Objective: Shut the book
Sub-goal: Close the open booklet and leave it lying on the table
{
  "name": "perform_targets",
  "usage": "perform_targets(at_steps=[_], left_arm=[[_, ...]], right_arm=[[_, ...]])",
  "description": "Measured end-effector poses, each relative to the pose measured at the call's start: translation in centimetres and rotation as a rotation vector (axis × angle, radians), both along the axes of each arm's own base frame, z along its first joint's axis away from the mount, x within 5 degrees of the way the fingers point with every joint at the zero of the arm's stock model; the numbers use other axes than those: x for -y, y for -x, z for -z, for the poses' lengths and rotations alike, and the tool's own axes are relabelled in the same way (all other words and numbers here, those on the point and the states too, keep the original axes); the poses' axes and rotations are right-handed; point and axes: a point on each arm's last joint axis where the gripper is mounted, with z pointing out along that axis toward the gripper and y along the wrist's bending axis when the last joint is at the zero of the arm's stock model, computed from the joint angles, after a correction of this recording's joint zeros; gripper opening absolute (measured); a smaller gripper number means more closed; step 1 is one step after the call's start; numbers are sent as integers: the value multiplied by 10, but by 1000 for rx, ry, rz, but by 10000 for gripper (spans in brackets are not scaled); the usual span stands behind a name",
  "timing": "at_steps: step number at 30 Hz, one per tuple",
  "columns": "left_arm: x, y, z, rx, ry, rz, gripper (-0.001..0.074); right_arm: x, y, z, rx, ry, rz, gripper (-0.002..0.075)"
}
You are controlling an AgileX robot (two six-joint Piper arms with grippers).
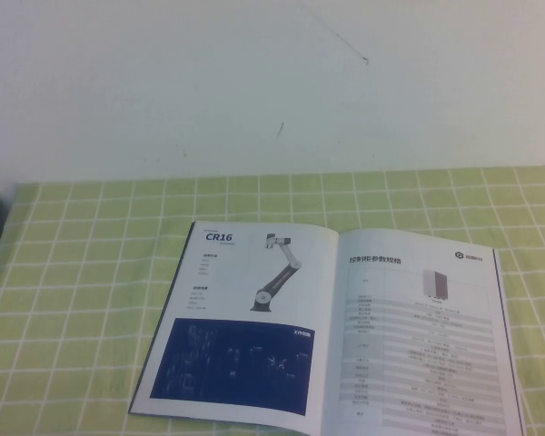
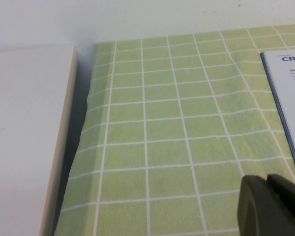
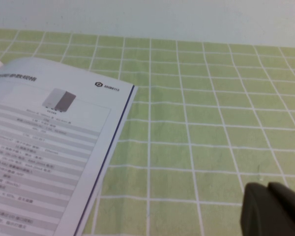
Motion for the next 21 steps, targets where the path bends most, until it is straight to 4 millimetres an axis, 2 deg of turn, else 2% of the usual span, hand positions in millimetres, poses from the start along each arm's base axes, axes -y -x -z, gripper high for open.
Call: perform_targets(at_steps=[11, 21], left_arm=[[0, 0, 0, 0, 0, 0, -4], [0, 0, 0, 0, 0, 0, -4]], right_arm=[[0, 0, 0, 9, 0, 0, -3], [0, -3, -6, 89, 2, -4, -3]])
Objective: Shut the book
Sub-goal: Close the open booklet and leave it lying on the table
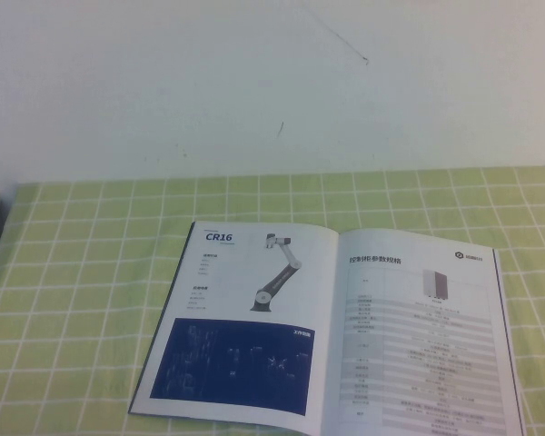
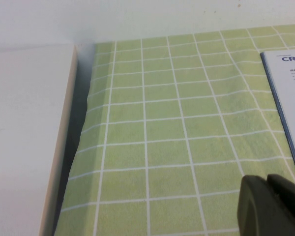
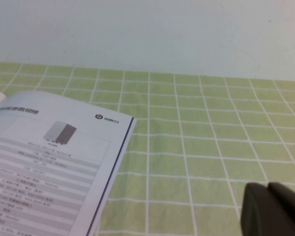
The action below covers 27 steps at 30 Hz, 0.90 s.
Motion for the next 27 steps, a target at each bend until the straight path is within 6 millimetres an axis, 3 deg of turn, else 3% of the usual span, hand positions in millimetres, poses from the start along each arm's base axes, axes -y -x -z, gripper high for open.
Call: perform_targets(at_steps=[19, 22, 27], left_arm=[[0, -1, -2, 27, 4, 1, -4], [1, -3, -10, 138, 13, 3, -4], [1, -1, -47, 544, 44, 12, -4]], right_arm=[[0, -1, -6, 71, 17, -6, -3], [-1, -3, -18, 196, 17, -11, -3], [-2, 0, -45, 496, 16, -23, -3]])
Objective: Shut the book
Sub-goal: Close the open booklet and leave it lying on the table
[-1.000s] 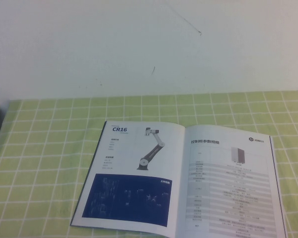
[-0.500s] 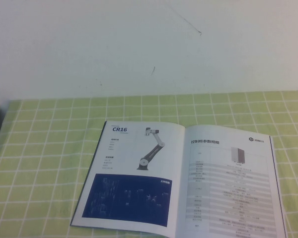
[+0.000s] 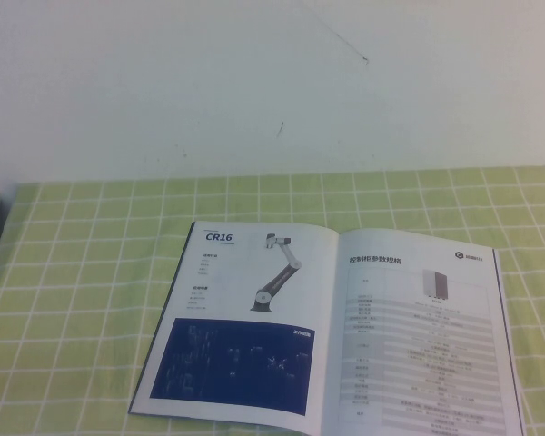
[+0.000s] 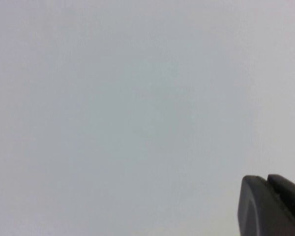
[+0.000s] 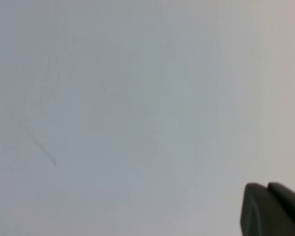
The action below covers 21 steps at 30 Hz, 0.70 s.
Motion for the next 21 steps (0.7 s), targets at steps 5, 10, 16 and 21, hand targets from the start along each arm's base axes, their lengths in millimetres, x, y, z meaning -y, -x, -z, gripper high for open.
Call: perform_targets(at_steps=[5, 10, 16, 21], left_arm=[[0, 14, -30, 365, 29, 8, -4], [-5, 24, -42, 530, 109, -2, -4], [-7, 16, -46, 336, 190, 2, -4], [-4, 26, -98, 203, 166, 37, -4]], right_arm=[[-1, 7, -18, 212, -62, -30, -3], [2, 10, -24, 284, -147, -34, -3], [2, 7, -28, 151, -137, -25, -3], [1, 15, -66, -25, -55, -6, -3]])
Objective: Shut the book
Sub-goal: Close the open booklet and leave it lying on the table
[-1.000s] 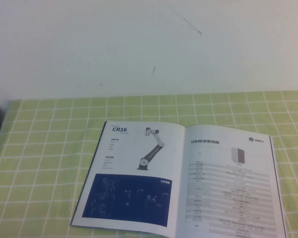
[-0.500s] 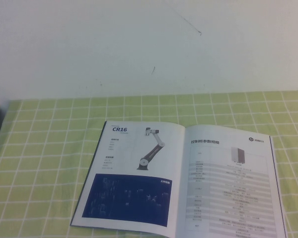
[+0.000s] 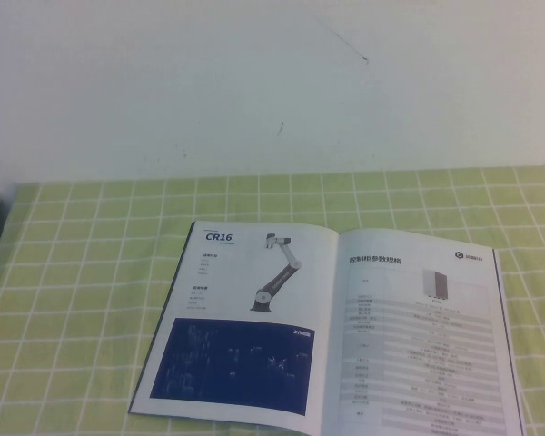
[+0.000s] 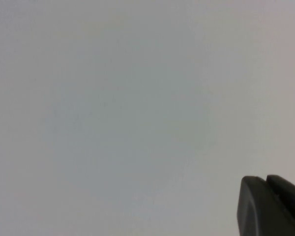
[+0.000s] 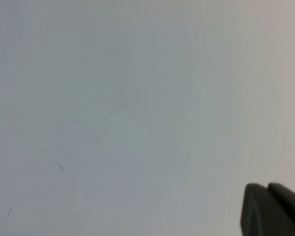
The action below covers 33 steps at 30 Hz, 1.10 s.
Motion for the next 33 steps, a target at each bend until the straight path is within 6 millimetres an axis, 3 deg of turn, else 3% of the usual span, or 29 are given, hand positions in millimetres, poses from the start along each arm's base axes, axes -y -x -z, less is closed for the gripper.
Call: perform_targets(at_steps=[3, 5, 9, 14, 18, 23, 27, 33], left_arm=[[3, -9, -27, -141, -42, 11, -4], [6, -27, -37, -308, -72, 24, -4], [11, -70, -42, -657, -131, 55, -4], [21, -128, -36, -953, -180, 124, -4], [28, -172, -18, -1096, -188, 165, -4], [54, -216, 11, -1233, -288, 260, -4], [77, -240, 42, -1342, -372, 317, -4], [90, -275, 78, -1469, -371, 326, -4]], right_arm=[[0, -6, -20, -136, -2, -5, -3], [-1, -15, -30, -265, -1, -15, -3], [-8, -44, -42, -526, 56, -85, -3], [-28, -95, -36, -811, 197, -363, -3], [-42, -136, -18, -933, 162, -550, -3], [-55, -179, 23, -1061, 107, -632, -3], [-72, -197, 48, -1110, 133, -651, -3], [-90, -213, 92, -1264, 133, -686, -3]])
